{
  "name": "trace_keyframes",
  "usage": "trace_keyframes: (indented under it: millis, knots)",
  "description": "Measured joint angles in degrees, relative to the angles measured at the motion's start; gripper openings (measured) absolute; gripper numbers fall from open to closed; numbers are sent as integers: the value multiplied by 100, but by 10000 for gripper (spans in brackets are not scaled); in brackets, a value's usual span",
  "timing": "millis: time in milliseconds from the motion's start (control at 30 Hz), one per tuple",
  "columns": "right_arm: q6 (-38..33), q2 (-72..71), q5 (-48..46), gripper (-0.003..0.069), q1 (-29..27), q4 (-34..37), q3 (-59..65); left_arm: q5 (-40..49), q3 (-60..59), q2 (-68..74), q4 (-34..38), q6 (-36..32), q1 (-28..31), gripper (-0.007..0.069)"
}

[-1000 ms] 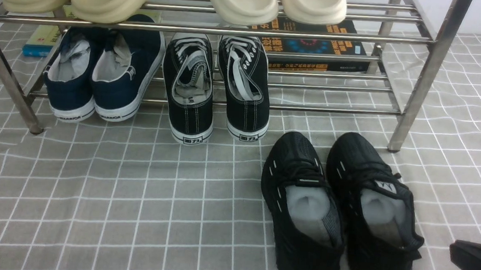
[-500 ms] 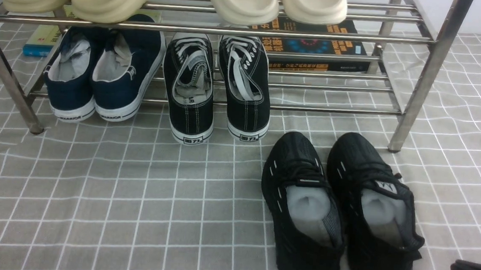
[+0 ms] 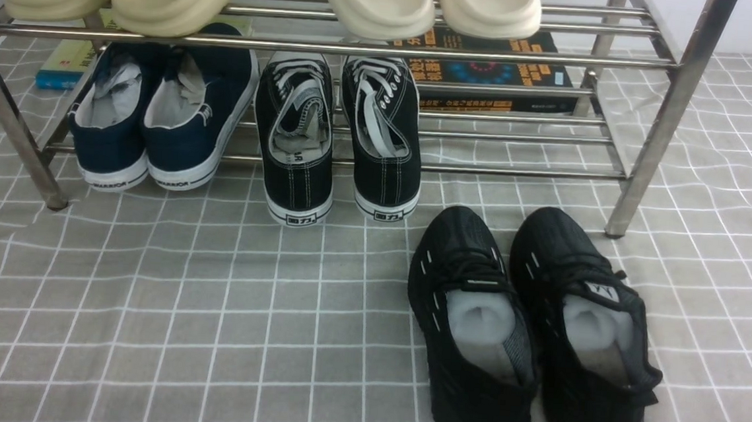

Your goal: Take the shoes off the shelf with your hand from the grey coffee tablecloth.

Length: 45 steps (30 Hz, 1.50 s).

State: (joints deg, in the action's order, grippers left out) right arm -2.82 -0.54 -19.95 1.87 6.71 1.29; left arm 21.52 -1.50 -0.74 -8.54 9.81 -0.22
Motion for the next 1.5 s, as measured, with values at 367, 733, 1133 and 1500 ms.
trace_keyframes:
  millis: [367,733,1133,1500]
  knots:
    - [-5,0,-226,6,-226,-169,-43,0,0,0,0,0,0,240]
    - [-5,0,-230,11,-509,-193,-43,0,0,0,0,0,0,240]
    - [-5,0,-230,23,-509,-193,-43,0,0,0,0,0,0,240]
    - [-5,0,-230,38,-509,-193,-43,0,0,0,0,0,0,240]
